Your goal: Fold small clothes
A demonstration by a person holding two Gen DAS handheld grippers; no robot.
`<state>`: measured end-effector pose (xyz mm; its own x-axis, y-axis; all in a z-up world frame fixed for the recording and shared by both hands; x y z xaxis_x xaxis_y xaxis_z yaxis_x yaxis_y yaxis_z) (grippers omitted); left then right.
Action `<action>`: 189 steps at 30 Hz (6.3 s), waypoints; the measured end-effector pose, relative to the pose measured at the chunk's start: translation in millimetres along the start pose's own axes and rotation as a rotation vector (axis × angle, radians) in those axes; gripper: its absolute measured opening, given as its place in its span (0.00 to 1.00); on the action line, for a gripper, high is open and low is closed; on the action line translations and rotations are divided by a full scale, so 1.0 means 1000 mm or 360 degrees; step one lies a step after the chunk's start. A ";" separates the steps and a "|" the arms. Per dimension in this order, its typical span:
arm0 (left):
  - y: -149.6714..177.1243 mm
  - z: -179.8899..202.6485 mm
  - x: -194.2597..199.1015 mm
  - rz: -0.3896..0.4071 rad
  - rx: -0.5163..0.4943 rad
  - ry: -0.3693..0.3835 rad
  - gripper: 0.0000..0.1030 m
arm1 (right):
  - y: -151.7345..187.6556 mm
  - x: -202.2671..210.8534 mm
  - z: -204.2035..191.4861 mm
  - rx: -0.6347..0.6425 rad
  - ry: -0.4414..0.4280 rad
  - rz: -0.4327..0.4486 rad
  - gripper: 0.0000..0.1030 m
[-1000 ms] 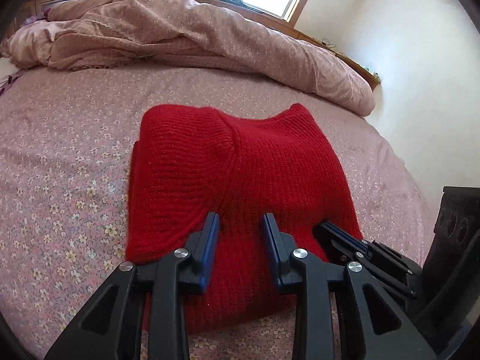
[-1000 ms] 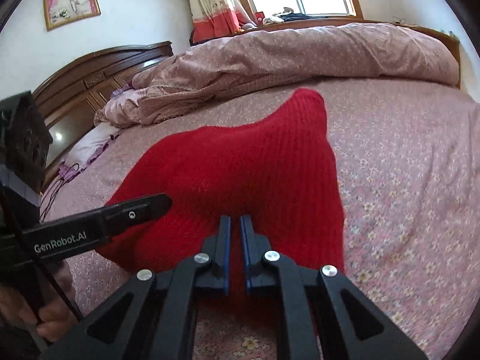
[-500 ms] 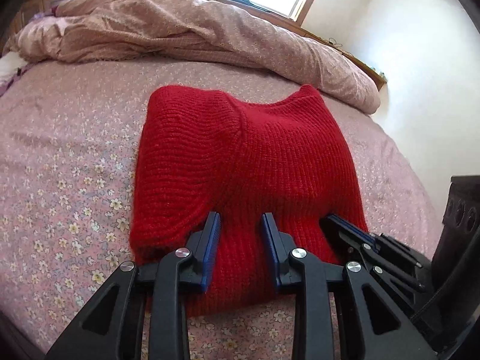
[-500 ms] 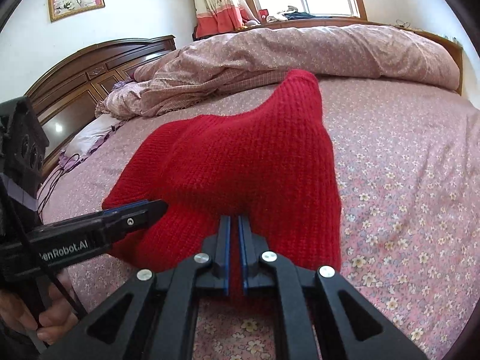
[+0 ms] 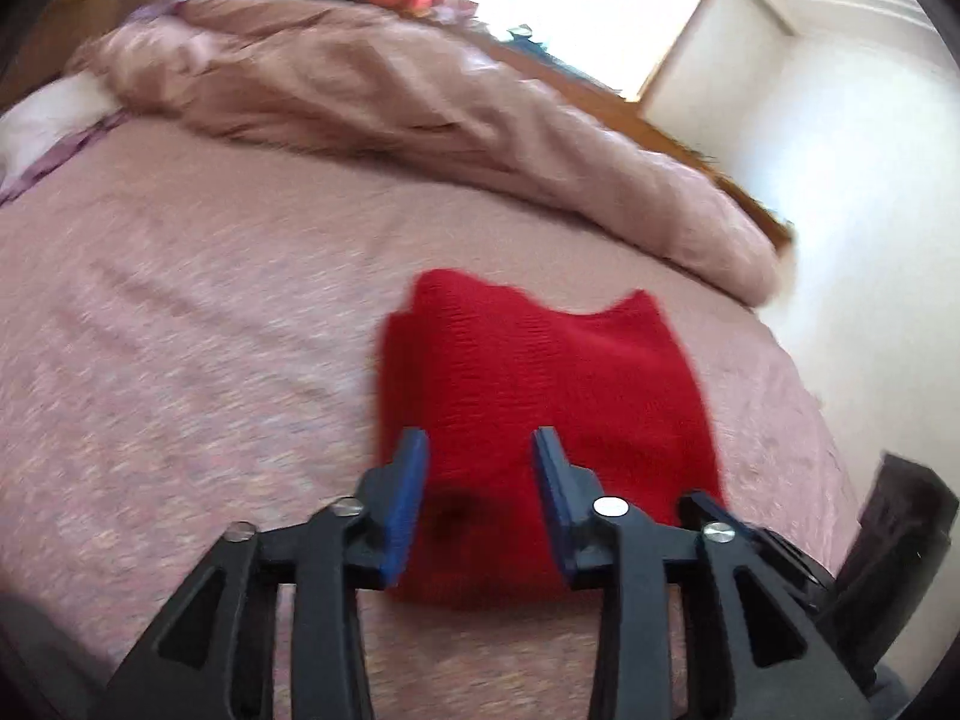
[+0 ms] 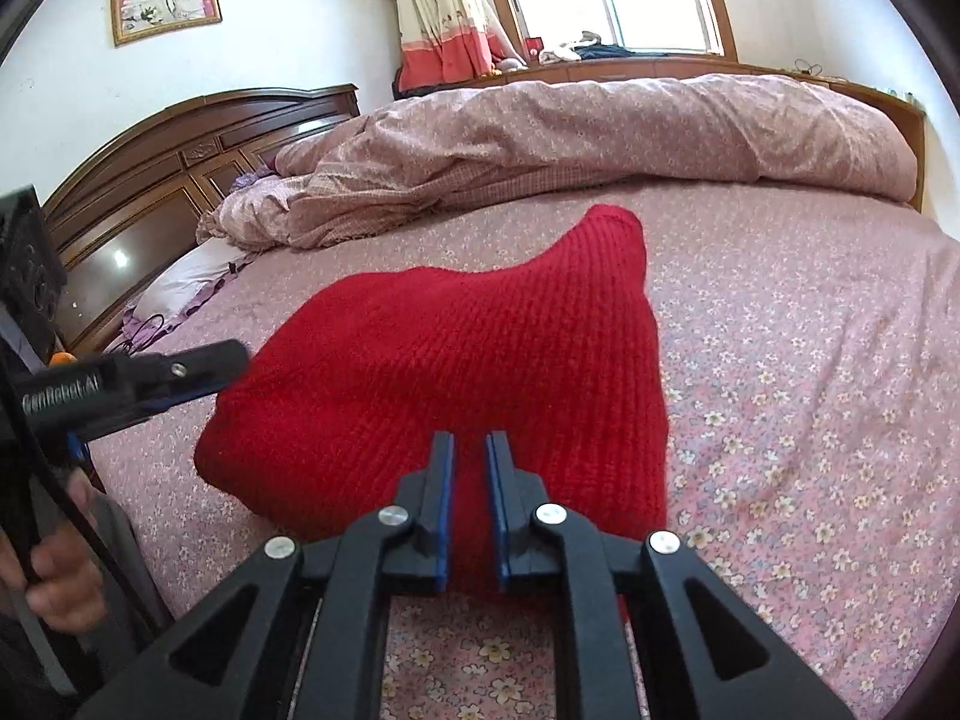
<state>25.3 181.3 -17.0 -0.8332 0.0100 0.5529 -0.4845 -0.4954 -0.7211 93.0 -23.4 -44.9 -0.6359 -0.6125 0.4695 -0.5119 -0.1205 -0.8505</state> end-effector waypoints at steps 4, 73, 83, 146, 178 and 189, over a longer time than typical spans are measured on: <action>0.015 -0.019 -0.008 -0.0130 0.0160 0.0068 0.32 | 0.003 -0.001 0.004 -0.0082 -0.0036 0.0031 0.11; 0.016 -0.011 -0.108 -0.0549 0.0539 0.0523 0.83 | 0.015 -0.068 0.065 -0.1080 -0.0602 -0.0374 0.87; 0.027 0.001 -0.105 -0.0573 0.0586 0.0664 0.56 | 0.020 -0.059 0.070 -0.1052 -0.0662 -0.0293 0.66; -0.013 0.139 -0.227 -0.0228 -0.0248 0.0382 0.70 | -0.061 -0.094 0.228 -0.0766 -0.0323 -0.0099 0.77; -0.046 0.147 -0.225 -0.0038 -0.0396 0.0380 0.37 | -0.107 -0.101 0.215 -0.0576 -0.0310 0.0156 0.63; -0.035 0.133 -0.240 -0.0064 -0.0357 0.0325 0.49 | -0.086 -0.126 0.231 -0.0692 -0.0265 0.0014 0.69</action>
<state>277.6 80.6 -69.1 -0.8374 0.2116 0.5040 -0.5462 -0.2872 -0.7869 351.1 -116.4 -85.6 -0.5581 -0.7335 0.3880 -0.7241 0.2022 -0.6593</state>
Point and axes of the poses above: each gripper's, at about its wrist camera, not at the fingertips, and x roughly against the way its jaws point, z to its right, y to its underside, the point moved 8 cm from there along -x, roughly the way its jaws point, and after that the axes turned 8 degrees about z, right-handed, at the moved point
